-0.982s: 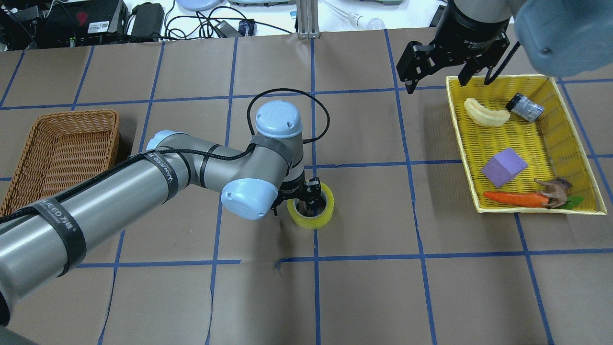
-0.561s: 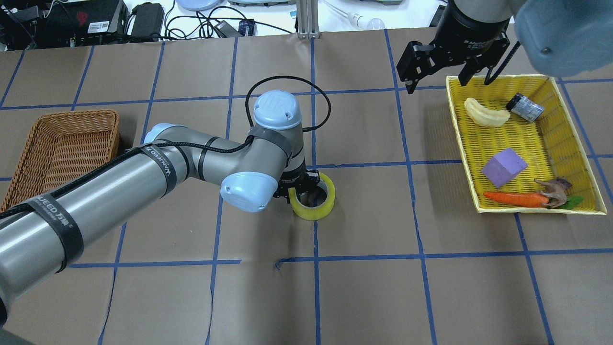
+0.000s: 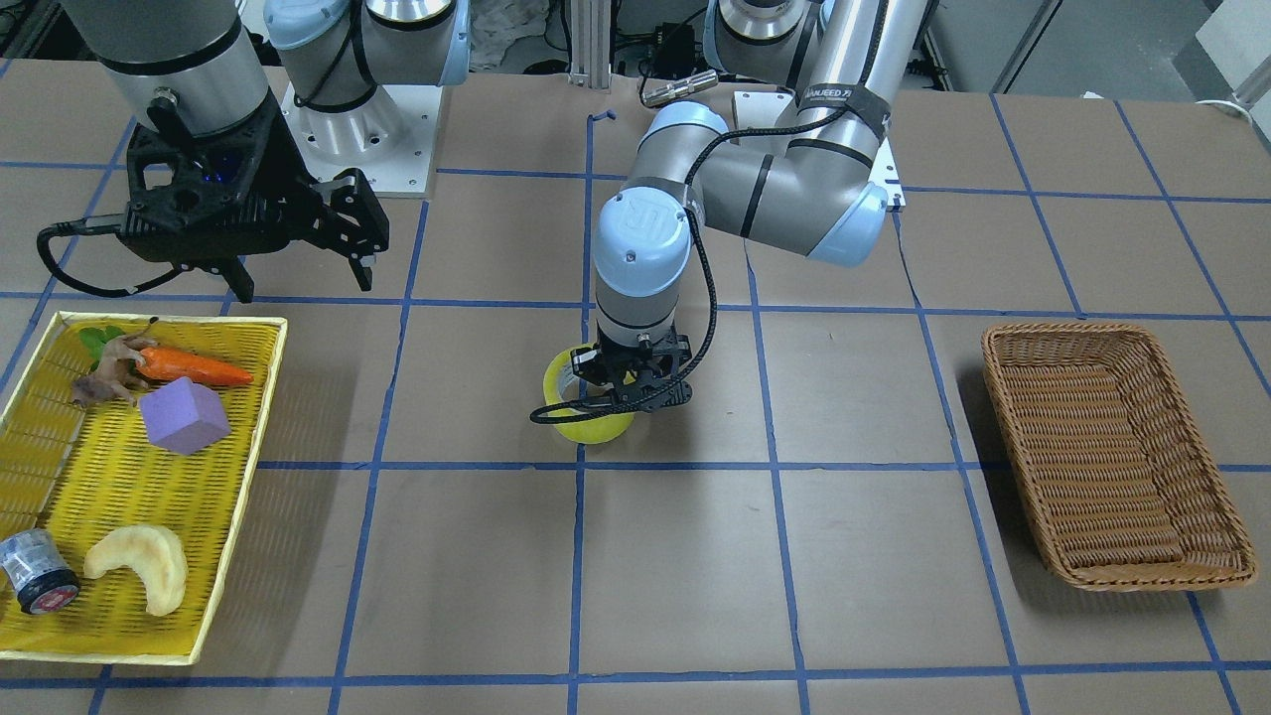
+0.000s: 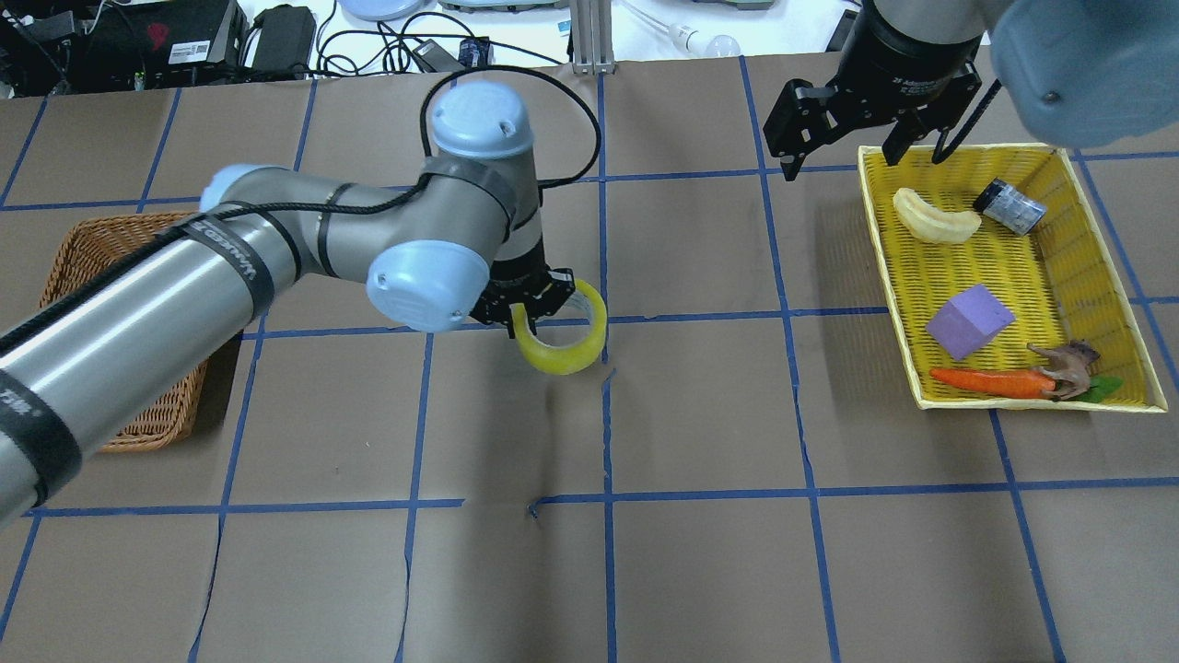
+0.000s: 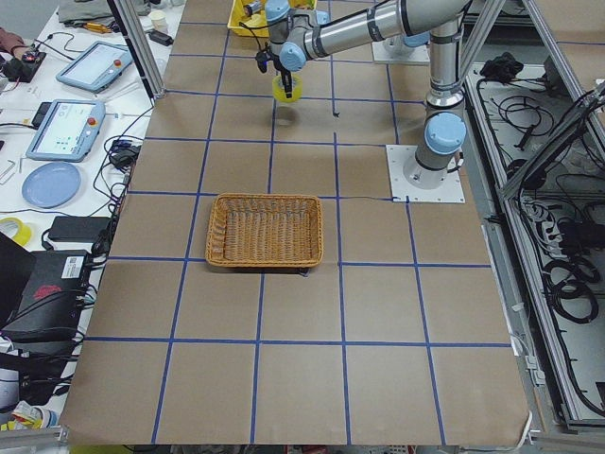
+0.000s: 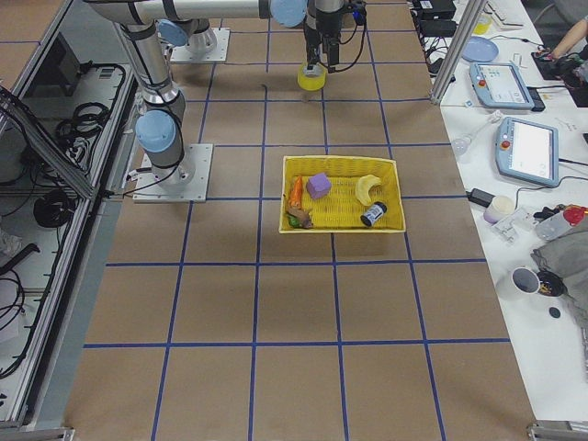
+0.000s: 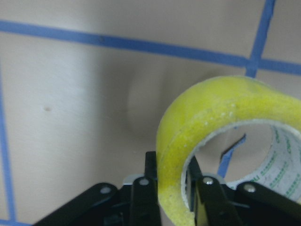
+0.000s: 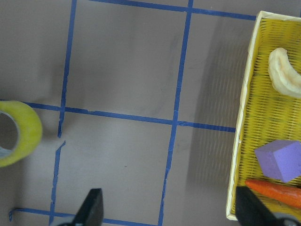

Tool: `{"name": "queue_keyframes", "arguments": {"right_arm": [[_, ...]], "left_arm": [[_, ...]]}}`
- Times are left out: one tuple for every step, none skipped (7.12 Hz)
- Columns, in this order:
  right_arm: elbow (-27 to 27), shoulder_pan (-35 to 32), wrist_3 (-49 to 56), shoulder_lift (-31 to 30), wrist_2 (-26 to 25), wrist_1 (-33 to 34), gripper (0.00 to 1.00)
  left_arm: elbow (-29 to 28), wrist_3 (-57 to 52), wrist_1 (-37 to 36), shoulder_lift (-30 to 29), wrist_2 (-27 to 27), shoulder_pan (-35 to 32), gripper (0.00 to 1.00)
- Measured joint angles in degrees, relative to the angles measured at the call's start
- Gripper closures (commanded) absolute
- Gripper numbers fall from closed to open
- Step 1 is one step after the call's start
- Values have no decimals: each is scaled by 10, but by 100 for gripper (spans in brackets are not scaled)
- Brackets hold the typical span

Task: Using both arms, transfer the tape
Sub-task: 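Carry the tape roll with the left gripper into the wicker basket and release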

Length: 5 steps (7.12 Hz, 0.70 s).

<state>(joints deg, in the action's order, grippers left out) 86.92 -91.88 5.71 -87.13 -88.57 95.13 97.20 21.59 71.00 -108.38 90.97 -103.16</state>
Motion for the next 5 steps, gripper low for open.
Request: {"name": "queue_keyframes", "arguments": {"right_arm": [[0, 0, 0, 0, 0, 0, 0], [0, 0, 0, 0, 0, 0, 0], [0, 0, 0, 0, 0, 0, 0], [0, 0, 0, 0, 0, 0, 0], [0, 0, 0, -1, 0, 0, 0]], "left_arm": [[-27, -46, 43, 21, 4, 54, 100], [-52, -96, 75, 40, 18, 113, 100], [-70, -172, 92, 51, 35, 184, 100], [-82, -261, 99, 54, 44, 261, 100], [-88, -354, 100, 51, 48, 337, 100]]}}
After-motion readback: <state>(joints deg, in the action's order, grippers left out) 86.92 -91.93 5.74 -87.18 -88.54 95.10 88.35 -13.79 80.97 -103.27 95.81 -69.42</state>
